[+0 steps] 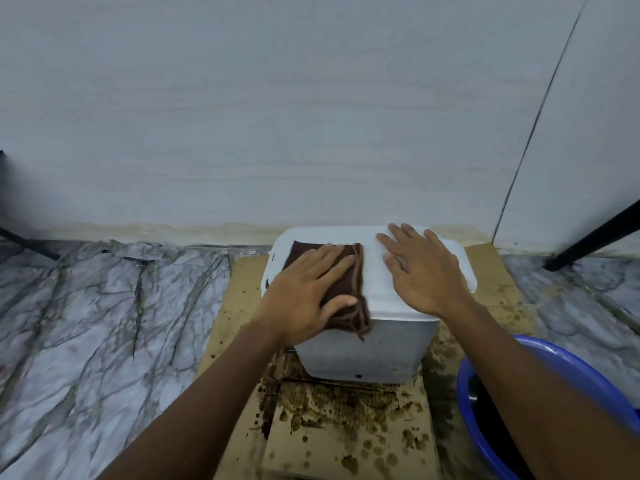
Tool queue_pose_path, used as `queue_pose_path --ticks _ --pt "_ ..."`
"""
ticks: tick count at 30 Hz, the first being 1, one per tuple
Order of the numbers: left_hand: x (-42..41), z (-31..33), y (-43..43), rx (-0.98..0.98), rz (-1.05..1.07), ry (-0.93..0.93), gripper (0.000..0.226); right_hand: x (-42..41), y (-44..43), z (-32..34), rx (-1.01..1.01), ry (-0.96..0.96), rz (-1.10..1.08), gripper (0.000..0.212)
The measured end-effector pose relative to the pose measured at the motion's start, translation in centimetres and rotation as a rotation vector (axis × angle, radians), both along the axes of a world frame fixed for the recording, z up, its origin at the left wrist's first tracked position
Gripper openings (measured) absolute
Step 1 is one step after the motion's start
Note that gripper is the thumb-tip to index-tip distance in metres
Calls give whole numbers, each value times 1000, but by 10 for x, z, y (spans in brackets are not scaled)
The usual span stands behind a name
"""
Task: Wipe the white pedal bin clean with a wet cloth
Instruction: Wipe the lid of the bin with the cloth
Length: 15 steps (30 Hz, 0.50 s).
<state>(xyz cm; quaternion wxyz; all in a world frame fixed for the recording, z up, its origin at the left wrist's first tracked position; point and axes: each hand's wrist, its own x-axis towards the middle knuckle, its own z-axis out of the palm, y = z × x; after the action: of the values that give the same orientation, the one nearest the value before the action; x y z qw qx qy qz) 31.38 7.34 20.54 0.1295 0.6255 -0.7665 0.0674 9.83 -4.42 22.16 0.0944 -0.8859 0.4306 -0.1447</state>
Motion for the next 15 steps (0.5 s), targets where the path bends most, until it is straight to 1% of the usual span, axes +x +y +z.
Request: queue_pose_path --ticks 2,5,8,10,12,13,15 --pt "30 1 11 55 38 30 73 0 -1 0 1 -1 3 49" --pt "65 0 25 143 89 131 80 0 -1 0 -2 5 3 49" --pt "67 -2 32 133 115 201 82 1 1 1 5 8 3 50" --pt "50 -3 29 122 152 169 84 1 2 1 6 13 0 50" --pt "24 -2 20 104 181 61 85 2 2 0 2 14 -1 50" --pt "10 -2 15 95 179 12 86 2 1 0 -1 10 -2 49" --pt "-14 0 1 100 137 -11 85 2 1 1 -5 1 -5 49"
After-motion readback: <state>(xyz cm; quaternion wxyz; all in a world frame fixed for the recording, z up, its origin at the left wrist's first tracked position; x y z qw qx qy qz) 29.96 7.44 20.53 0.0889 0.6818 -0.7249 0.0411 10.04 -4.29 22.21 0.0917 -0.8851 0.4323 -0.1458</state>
